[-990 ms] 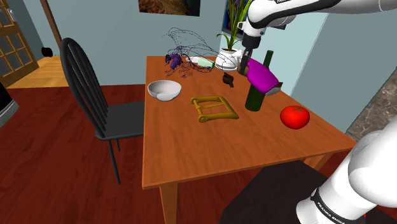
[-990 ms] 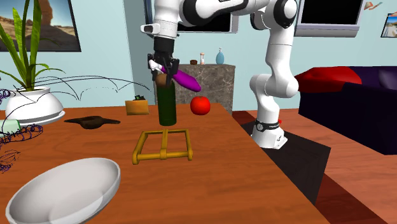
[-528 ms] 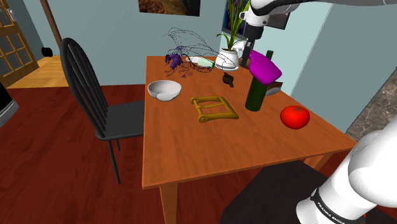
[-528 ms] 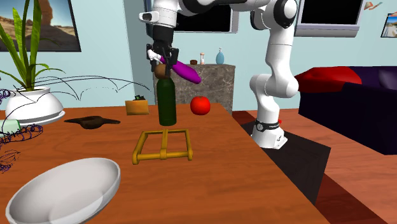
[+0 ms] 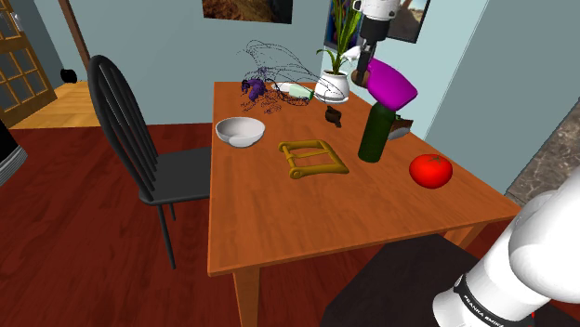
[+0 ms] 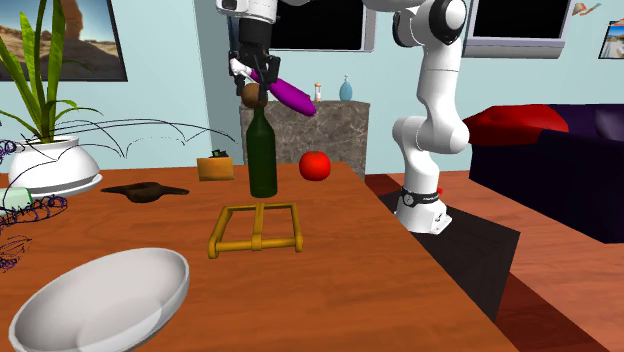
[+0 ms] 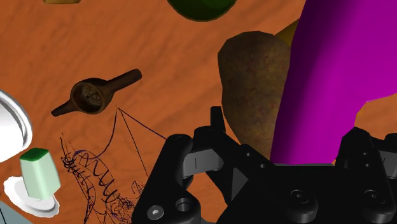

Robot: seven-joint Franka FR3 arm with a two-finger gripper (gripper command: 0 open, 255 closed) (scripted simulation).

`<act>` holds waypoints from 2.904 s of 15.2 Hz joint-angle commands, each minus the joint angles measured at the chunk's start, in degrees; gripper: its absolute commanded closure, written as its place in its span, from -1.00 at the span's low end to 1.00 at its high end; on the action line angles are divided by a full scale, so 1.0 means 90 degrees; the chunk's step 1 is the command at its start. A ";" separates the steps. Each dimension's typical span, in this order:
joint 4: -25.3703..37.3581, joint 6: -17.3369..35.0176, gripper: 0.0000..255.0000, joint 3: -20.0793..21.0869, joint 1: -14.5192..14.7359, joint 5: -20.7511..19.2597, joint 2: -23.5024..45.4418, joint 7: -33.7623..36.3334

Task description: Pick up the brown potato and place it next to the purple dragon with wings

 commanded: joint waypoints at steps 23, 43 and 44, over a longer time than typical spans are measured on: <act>0.3368 -0.1865 1.00 -0.0506 -0.0618 0.0524 0.1477 -0.1168; 0.2521 -0.0667 1.00 -0.0756 -0.1119 0.0772 0.1822 -0.1875; 0.2382 -0.0564 1.00 -0.0754 -0.1107 0.0759 0.1785 -0.1867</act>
